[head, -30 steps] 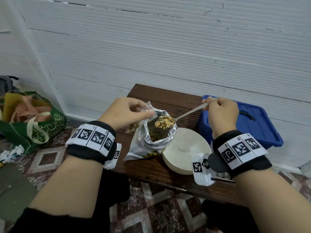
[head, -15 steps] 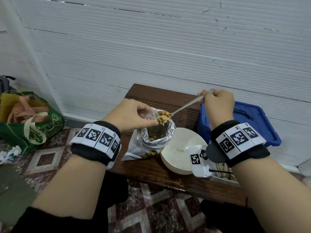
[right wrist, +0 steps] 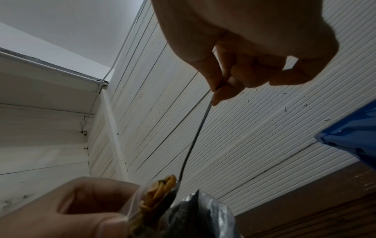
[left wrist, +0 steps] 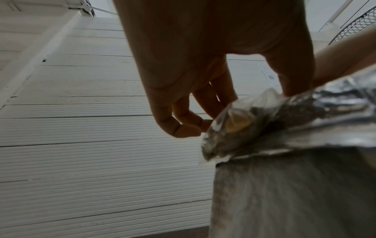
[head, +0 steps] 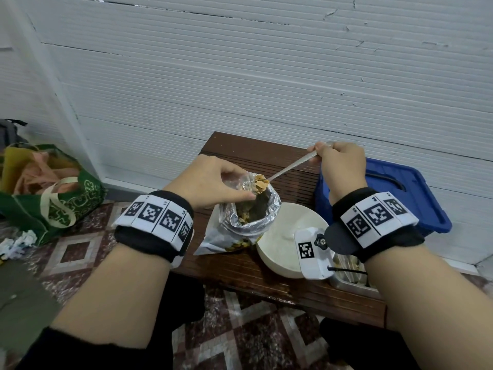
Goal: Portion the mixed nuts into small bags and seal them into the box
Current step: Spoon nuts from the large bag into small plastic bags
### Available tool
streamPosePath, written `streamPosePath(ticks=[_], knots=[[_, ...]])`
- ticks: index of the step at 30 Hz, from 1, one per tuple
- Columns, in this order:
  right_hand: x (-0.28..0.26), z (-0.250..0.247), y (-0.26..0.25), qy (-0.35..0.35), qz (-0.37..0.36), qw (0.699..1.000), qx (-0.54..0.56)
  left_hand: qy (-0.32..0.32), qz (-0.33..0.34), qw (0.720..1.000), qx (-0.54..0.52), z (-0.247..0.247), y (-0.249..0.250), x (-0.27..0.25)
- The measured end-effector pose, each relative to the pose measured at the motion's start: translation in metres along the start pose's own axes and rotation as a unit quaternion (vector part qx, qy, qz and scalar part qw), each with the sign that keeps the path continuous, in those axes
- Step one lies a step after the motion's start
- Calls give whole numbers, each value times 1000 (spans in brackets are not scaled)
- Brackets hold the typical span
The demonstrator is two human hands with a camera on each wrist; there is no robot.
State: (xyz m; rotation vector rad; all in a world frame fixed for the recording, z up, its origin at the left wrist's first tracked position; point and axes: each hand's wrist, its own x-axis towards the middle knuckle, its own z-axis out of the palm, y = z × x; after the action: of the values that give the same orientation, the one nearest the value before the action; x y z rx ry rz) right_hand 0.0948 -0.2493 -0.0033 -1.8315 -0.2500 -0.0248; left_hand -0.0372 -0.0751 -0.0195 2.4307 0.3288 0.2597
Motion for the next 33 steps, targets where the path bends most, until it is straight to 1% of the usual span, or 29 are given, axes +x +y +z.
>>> streamPosePath(ticks=[7, 14, 16, 19, 21, 24, 26, 29, 33], knots=[[3, 4, -1, 3, -13, 1000, 10, 12, 19, 1000, 3, 1, 4, 0], [-3, 11, 1, -23, -16, 999, 30, 18, 32, 999, -22, 8, 3, 1], [-7, 12, -1, -40, -37, 997, 54, 30, 33, 999, -27, 10, 2, 1], [-11, 9, -4, -71, -89, 988, 99, 66, 20, 997, -30, 10, 0, 2], [-12, 5, -6, -73, -130, 982, 115, 80, 11, 996, -37, 9, 0, 3], [-12, -2, -9, -43, -180, 974, 128, 93, -1, 994, -54, 8, -1, 3], [-11, -8, -11, -9, -196, 972, 126, 105, -5, 993, -54, 7, -3, 2], [-9, -13, -9, 42, -192, 973, 119, 115, -12, 991, -72, 4, -6, 1], [-13, -10, 0, 56, -188, 979, 60, 116, -12, 990, -78, 3, -8, 0]])
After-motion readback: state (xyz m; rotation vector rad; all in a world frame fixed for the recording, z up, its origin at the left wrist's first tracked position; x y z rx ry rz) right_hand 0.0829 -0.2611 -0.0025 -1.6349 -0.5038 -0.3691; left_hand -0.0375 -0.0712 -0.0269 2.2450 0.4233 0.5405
